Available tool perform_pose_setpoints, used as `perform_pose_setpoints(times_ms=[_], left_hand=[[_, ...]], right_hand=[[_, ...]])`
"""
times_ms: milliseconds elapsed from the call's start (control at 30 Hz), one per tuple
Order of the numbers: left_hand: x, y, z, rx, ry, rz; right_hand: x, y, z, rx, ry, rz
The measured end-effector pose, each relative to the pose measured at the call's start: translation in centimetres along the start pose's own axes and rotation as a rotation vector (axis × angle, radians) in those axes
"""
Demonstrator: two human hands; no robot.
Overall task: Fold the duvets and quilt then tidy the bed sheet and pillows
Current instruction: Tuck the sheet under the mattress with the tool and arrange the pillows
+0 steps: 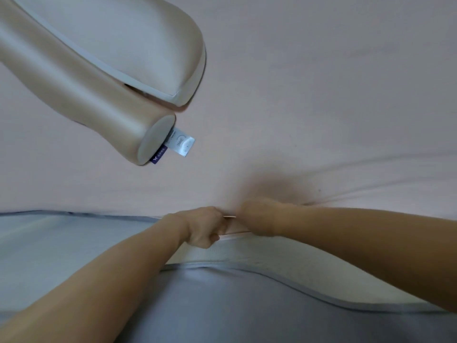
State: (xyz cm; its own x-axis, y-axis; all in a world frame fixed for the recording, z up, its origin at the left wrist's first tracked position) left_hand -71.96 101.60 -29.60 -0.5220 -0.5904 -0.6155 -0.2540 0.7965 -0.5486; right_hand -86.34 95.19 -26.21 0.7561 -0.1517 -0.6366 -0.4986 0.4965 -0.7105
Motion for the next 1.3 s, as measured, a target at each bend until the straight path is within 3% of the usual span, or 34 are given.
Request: perform_pose_setpoints(times_ms=[200,400,567,700,900,1000,1133,1300], left_hand=[[0.3,2.1,0.9,-0.04,-0.067,-0.006],[0.7,2.0,0.2,-0.001,-0.146,-0.112],[-0.3,2.3,1.7,-0.048,-0.203,-0.116],[0.1,2.0,1.4,0.112,-0.198,-0.096],[0.9,2.2,2.3,0.069,-0.337,-0.145],[0.6,2.5,2.6,0.061,-0.333,-0.099],[0.7,4.6,3.6,0.16,-0.369,0.042],[0.6,3.6,3.3,0.121,-0.387,0.063]], right_hand=[[-0.3,-0.1,-0.9,0.091,0.084,0.06],[-1.1,0.5,-0.7,-0.037,-0.024,0.094],[-1.4,1.2,0.3,-0.019,-0.025,0.02],[-2.3,1.3,-0.3,-0.03,0.014,-0.043],[0.7,2.9,1.3,-0.012,0.051,-0.055],[1.8,4.0,1.4,0.012,0.069,-0.012],[3.6,2.6,-1.4,0.015,0.175,-0.071],[3.6,2.4,1.2,0.043,0.117,-0.039]])
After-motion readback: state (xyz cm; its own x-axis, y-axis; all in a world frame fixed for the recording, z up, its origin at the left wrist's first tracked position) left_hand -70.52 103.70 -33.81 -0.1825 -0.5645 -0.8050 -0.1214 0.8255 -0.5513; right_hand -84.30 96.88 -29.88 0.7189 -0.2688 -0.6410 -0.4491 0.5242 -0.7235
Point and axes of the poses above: each hand's wrist, its own x-axis towards the middle knuckle, its own y-axis out of the palm, z = x × y, the point moved 1 cm from there along x, towards the middle knuckle, and after that the axes turned 10 degrees about -z, right-handed, at the moved point
